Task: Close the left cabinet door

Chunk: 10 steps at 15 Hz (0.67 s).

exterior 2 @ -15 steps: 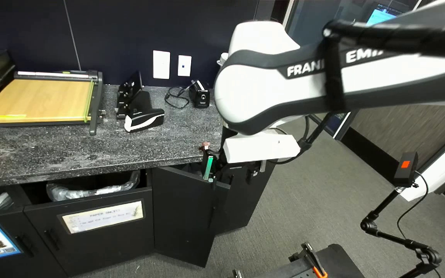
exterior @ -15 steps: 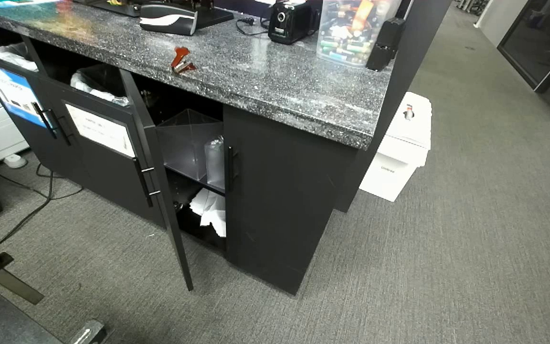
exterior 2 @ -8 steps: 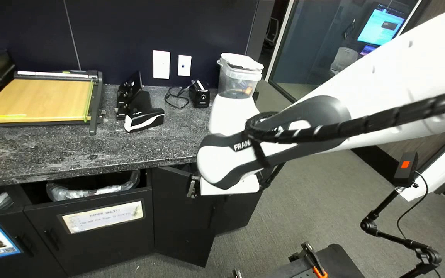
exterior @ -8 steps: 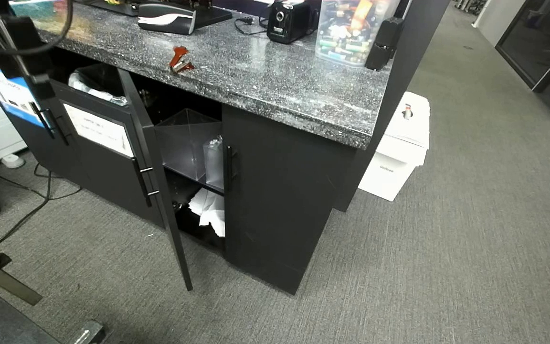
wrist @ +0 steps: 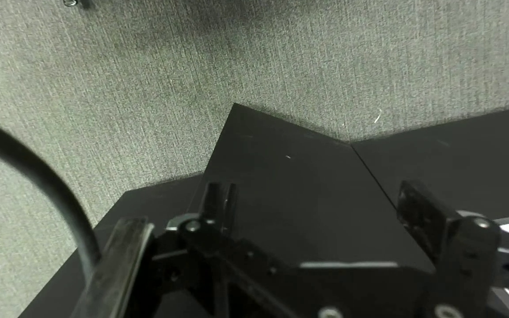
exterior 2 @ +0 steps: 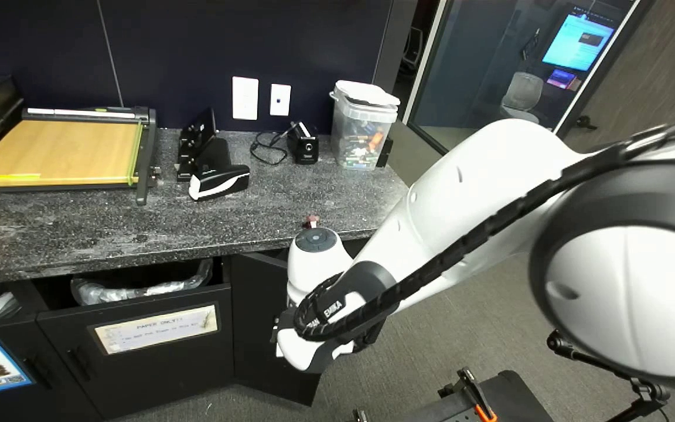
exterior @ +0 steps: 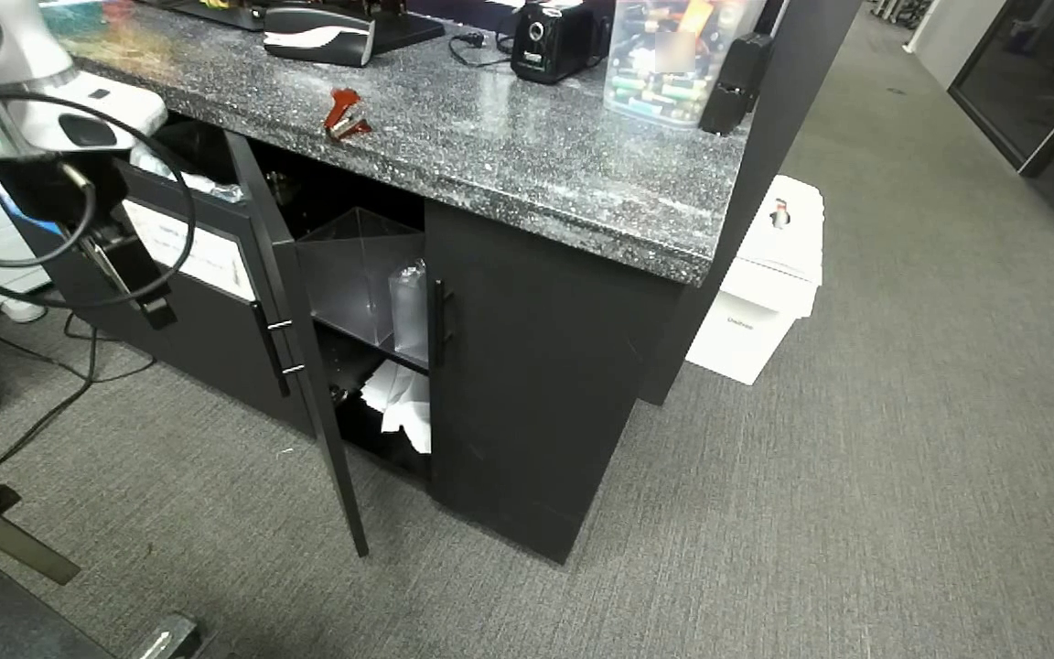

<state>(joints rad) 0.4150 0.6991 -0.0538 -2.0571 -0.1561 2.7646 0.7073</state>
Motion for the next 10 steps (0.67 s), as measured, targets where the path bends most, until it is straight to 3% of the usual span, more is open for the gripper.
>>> {"api": "queueTargets", "payload": {"ticks": [10], "targets": [[0.726,1.048,-0.339,-1.862,-0.123,2.921,0.96,1.0]]}}
